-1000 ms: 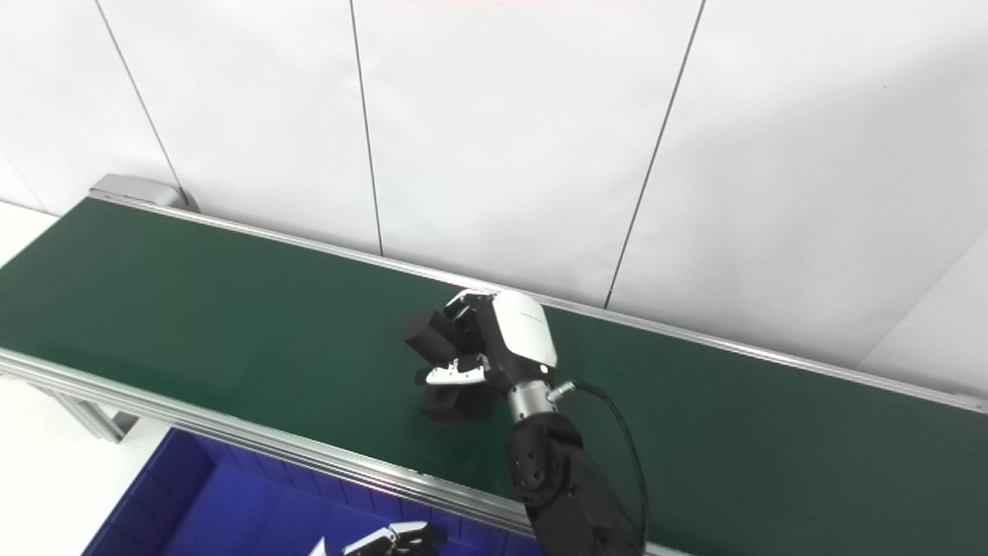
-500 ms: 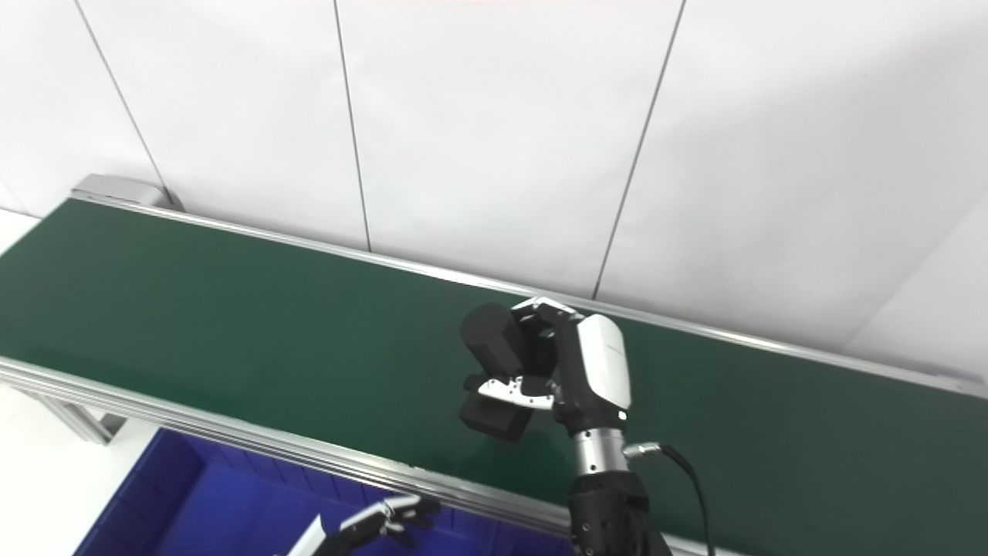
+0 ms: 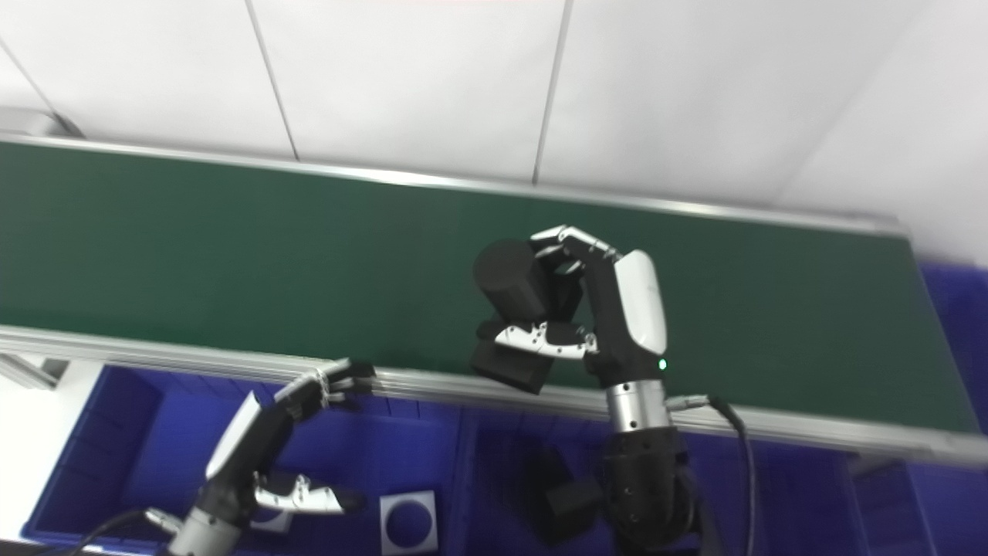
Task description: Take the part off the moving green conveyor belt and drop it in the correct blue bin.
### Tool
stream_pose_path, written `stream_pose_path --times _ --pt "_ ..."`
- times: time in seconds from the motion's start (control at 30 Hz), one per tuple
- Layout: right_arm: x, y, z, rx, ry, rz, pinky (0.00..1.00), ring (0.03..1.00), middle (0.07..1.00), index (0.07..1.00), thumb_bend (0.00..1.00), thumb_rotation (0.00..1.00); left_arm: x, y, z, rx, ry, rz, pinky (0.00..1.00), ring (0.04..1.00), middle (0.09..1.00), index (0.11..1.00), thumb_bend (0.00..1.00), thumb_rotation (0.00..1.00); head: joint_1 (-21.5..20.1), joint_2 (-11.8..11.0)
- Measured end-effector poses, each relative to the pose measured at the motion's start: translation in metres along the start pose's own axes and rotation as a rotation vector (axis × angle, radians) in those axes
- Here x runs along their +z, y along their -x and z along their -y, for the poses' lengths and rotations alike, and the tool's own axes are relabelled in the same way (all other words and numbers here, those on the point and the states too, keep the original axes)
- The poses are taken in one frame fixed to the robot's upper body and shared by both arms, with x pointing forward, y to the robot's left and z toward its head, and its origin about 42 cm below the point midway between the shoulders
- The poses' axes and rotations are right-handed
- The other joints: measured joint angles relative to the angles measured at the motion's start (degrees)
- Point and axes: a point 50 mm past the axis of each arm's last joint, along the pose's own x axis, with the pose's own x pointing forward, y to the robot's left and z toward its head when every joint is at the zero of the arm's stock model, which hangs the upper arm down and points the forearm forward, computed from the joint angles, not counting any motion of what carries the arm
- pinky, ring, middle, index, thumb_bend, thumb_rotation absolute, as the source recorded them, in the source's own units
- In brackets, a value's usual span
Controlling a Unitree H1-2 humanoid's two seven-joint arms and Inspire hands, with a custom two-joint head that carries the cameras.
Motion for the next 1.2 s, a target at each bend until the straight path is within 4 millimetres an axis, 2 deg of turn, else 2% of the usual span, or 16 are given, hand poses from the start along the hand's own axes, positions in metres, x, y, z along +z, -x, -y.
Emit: stream_pose_path --times 0.03,0.1,0.23,0.3,0.6,0.73,0.97,1.07,1.2 --pt "-0.001 0.006 0.003 -0.002 0.002 -0.008 0.30 0.368 0.442 0.532 0.52 0.00 0.001 -0.002 0.001 -0.004 0.012 0.003 0.65 0.740 0.802 0.821 0.94 0.33 -1.0 1.3" --pt "-0.005 0.023 0.008 0.011 -0.004 -0.036 0.31 0.373 0.443 0.534 0.52 0.00 0.005 -0.005 0.001 -0.011 0.039 0.010 0.65 0.739 0.802 0.823 0.93 0.32 -1.1 1.3" --pt "-0.007 0.048 0.019 0.055 0.007 -0.065 0.31 0.381 0.442 0.538 0.52 0.00 0.005 -0.005 -0.001 -0.029 0.062 0.005 0.65 0.737 0.802 0.826 0.93 0.31 -2.7 3.3" --pt "-0.006 0.061 0.026 0.088 0.031 -0.072 0.32 0.393 0.447 0.535 0.52 0.00 0.005 -0.005 -0.003 -0.019 0.080 0.002 0.65 0.738 0.802 0.825 0.93 0.31 -2.8 3.3" --pt "-0.030 0.109 0.036 0.161 0.128 -0.201 0.38 0.442 0.459 0.529 0.52 0.00 0.005 0.001 -0.007 -0.028 0.127 -0.004 0.65 0.735 0.800 0.821 0.94 0.31 -4.3 3.3" --pt "-0.035 0.121 0.044 0.160 0.124 -0.244 0.44 0.508 0.479 0.505 0.52 0.00 0.004 0.004 -0.012 -0.033 0.124 -0.005 0.64 0.741 0.810 0.824 0.94 0.32 -5.1 3.3" --pt "-0.041 0.134 0.053 0.196 0.191 -0.292 0.44 0.497 0.469 0.516 0.52 0.00 0.005 0.007 -0.014 -0.030 0.137 -0.001 0.65 0.747 0.811 0.825 0.95 0.31 -5.5 3.1" --pt "-0.053 0.139 0.052 0.224 0.229 -0.328 0.45 0.504 0.471 0.513 0.52 0.00 0.005 0.006 -0.014 -0.034 0.148 0.008 0.65 0.749 0.814 0.829 0.95 0.31 -5.3 3.0" --pt "-0.068 0.145 0.049 0.266 0.266 -0.374 0.51 0.569 0.482 0.507 0.52 0.00 0.005 0.006 -0.015 -0.042 0.150 0.014 0.65 0.749 0.812 0.828 0.96 0.31 -5.0 3.0"
